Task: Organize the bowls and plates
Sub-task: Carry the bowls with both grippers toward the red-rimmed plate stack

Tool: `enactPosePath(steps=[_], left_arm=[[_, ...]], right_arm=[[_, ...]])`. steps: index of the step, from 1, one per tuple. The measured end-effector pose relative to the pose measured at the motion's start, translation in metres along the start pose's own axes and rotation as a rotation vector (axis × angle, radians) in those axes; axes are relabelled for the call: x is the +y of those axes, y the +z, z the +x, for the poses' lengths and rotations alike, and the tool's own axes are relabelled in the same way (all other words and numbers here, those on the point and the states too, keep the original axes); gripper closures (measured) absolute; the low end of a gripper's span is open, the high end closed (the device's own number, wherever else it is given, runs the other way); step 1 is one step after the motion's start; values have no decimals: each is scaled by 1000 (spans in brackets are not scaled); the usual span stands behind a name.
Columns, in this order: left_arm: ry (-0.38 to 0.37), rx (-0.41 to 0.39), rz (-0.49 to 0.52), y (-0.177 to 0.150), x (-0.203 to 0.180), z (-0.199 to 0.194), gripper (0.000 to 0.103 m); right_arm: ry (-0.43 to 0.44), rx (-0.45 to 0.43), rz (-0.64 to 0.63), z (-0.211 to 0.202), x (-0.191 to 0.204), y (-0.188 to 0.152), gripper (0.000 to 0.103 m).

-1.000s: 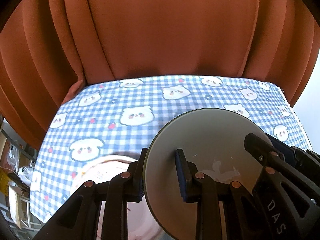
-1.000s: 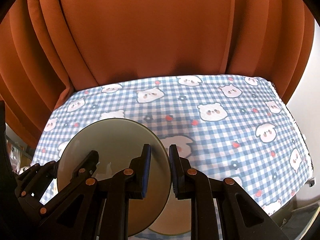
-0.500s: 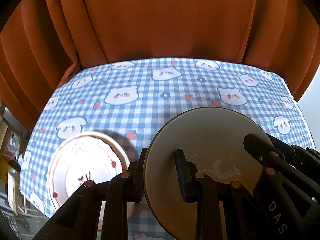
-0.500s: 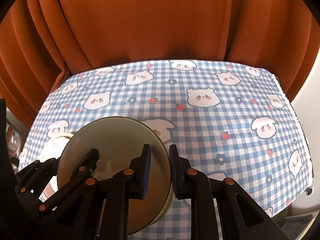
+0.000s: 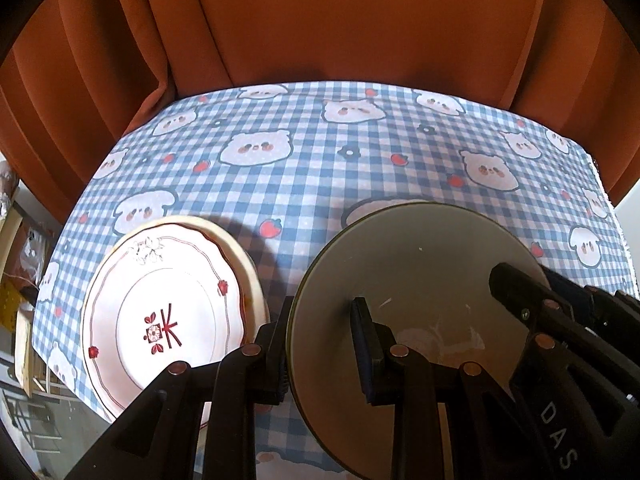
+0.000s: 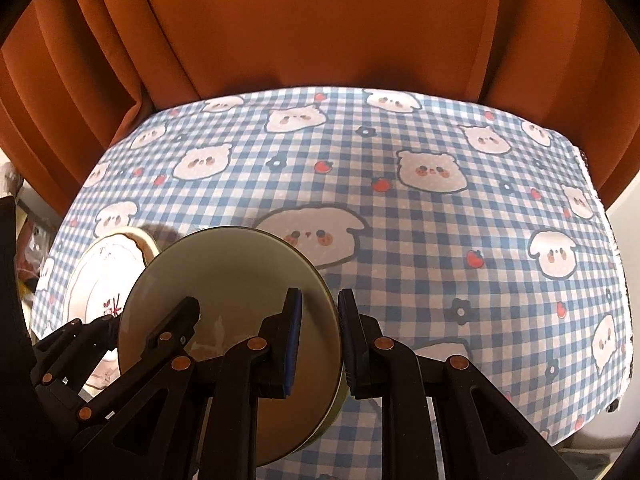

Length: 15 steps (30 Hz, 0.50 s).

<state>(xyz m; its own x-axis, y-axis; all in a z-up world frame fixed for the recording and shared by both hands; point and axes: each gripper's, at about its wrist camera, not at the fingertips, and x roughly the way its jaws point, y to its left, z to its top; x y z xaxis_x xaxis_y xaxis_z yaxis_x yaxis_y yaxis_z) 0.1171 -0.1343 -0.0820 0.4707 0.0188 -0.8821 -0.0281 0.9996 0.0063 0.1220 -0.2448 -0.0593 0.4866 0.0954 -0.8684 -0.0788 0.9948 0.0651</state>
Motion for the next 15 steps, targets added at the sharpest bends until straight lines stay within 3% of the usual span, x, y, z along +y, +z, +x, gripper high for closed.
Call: enactPosePath(steps=[15], left_arm=[[1, 3, 20, -13, -7, 7, 78]], right_arm=[[-25, -15, -13, 5, -4, -13, 81]])
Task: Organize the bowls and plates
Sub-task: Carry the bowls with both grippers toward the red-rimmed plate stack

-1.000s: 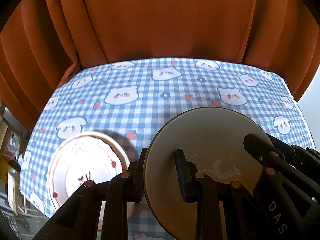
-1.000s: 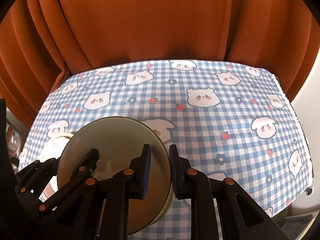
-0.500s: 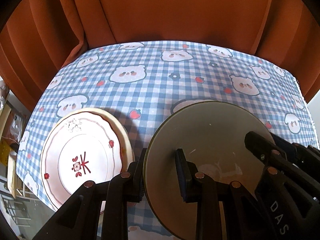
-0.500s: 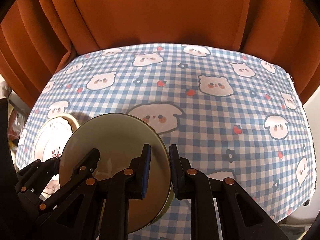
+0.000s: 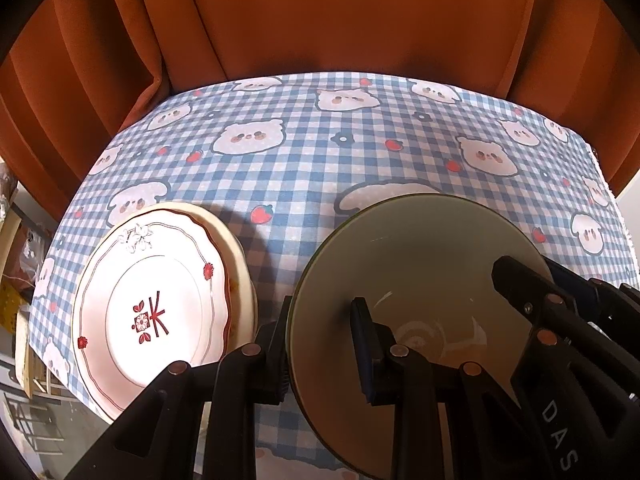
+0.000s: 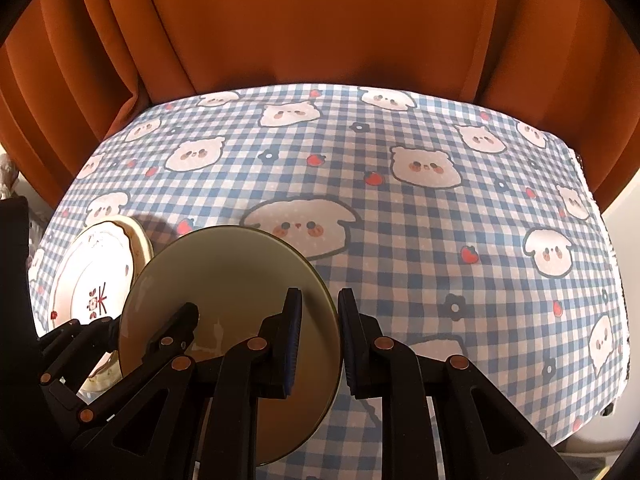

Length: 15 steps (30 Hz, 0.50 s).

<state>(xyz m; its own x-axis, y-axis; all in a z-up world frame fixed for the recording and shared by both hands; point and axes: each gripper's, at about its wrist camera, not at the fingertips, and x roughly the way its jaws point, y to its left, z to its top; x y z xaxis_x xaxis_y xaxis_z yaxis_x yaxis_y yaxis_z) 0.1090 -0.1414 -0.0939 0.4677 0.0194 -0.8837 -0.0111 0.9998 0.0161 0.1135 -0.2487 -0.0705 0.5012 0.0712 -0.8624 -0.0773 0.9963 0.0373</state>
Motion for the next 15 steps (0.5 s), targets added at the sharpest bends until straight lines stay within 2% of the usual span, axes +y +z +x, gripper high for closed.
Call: enactPosePath(steps=[6, 8, 12, 14, 15], left_arm=[[-9, -9, -17, 0, 0, -1, 78], [-19, -12, -20, 0, 1, -2, 74], [-34, -24, -19, 2, -1, -6, 65], [-46, -24, -19, 2, -1, -7, 57], [-51, -23, -22, 2, -1, -7, 48]], right_arm=[[0, -3, 3, -1, -2, -2, 81], [2, -3, 4, -2, -2, -2, 81], [21, 5, 9, -3, -4, 0, 81], [27, 7, 7, -4, -4, 1, 80], [27, 7, 5, -5, -4, 2, 80]])
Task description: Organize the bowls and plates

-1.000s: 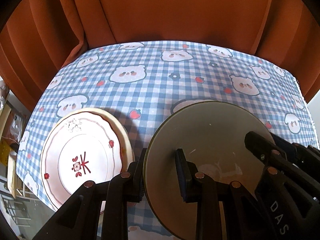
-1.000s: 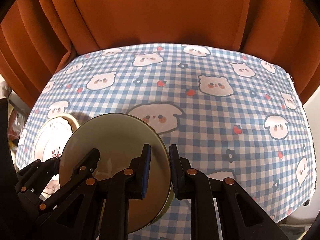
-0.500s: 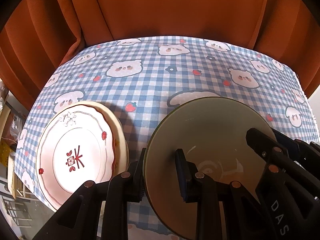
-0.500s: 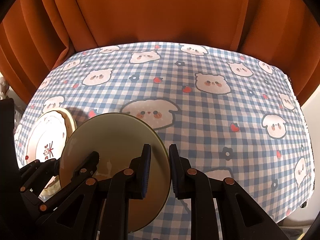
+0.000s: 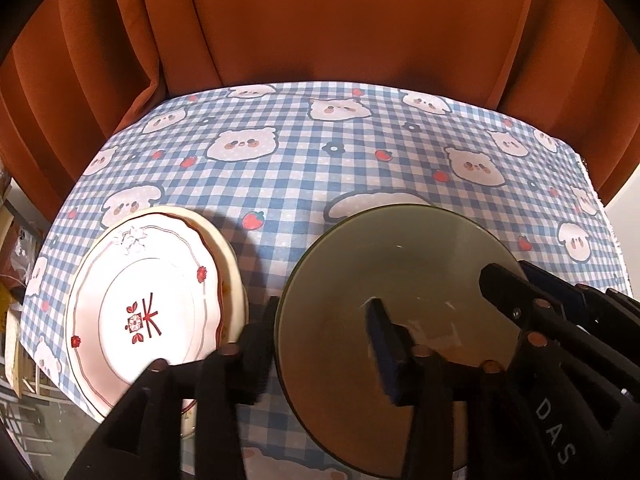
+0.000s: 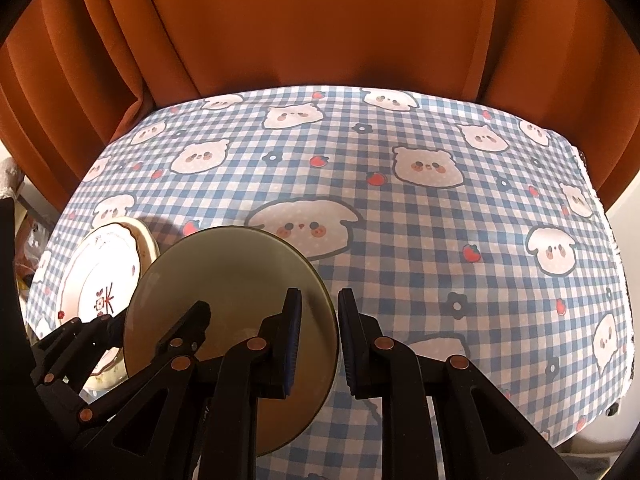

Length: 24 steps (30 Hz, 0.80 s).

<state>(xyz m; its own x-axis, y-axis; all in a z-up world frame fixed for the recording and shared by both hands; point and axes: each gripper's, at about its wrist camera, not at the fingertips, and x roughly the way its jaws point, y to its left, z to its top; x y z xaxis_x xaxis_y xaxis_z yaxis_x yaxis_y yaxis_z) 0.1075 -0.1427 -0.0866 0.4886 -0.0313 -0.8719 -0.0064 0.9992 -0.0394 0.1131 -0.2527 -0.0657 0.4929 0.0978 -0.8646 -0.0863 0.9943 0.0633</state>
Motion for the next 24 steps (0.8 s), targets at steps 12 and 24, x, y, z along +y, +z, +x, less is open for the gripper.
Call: enactPosePath(steps=[12, 24], left_arm=[[-76, 52, -23, -4, -2, 15, 36], [-119, 99, -10, -4, -1, 26, 35]], right_arm=[[23, 28, 49, 7, -17, -3, 61], [45, 67, 141, 25, -29, -11, 44]])
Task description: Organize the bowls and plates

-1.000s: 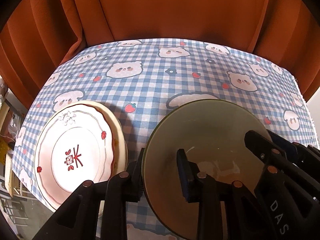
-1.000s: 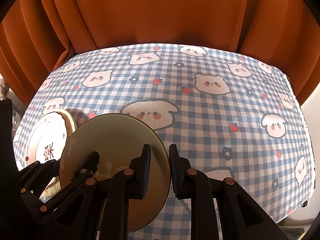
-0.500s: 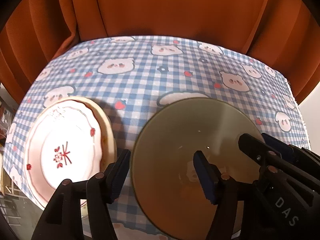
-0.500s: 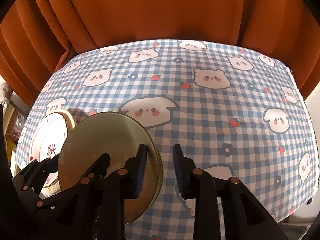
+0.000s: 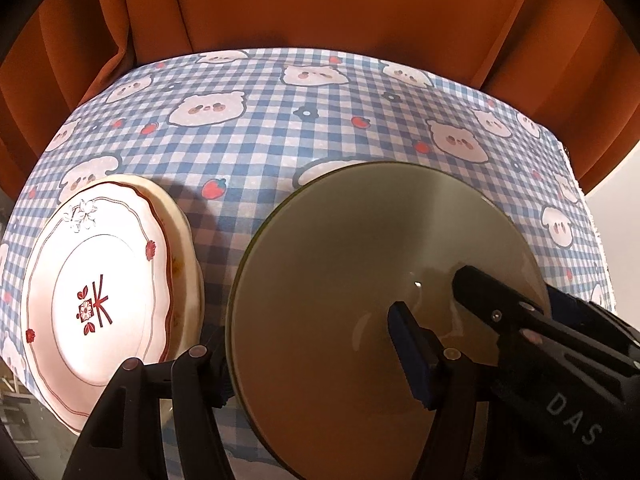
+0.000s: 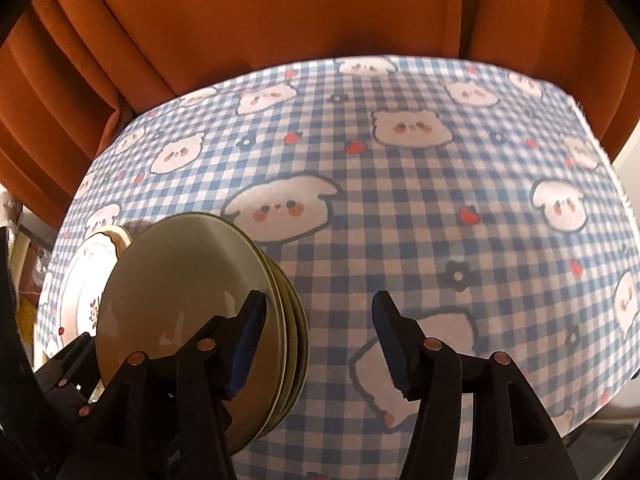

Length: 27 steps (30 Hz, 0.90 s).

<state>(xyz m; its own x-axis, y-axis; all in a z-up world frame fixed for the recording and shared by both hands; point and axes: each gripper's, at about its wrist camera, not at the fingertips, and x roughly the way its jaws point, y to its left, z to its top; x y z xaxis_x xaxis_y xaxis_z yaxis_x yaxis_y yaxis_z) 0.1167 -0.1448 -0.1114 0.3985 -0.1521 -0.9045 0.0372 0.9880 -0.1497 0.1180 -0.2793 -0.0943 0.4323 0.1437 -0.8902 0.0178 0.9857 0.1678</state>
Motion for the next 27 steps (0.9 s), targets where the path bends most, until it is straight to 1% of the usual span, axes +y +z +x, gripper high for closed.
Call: enactPosePath(steps=[7, 9, 14, 20, 22, 27], left_arm=[[25, 12, 14, 1, 2, 1, 34], [36, 14, 21, 2, 0, 1, 34], [55, 18, 40, 3, -3, 2, 34], [32, 7, 24, 3, -3, 4, 34], [17, 2, 22, 2, -5, 3, 37], [14, 9, 7, 2, -6, 2, 38]], right_arm=[[74, 47, 54, 18, -5, -2, 46], [109, 56, 59, 21, -5, -2, 51], [179, 71, 41, 24, -1, 1, 72], [212, 91, 49, 26, -4, 4, 72], [218, 94, 50, 27, -4, 5, 72], [206, 96, 28, 26, -3, 5, 72]])
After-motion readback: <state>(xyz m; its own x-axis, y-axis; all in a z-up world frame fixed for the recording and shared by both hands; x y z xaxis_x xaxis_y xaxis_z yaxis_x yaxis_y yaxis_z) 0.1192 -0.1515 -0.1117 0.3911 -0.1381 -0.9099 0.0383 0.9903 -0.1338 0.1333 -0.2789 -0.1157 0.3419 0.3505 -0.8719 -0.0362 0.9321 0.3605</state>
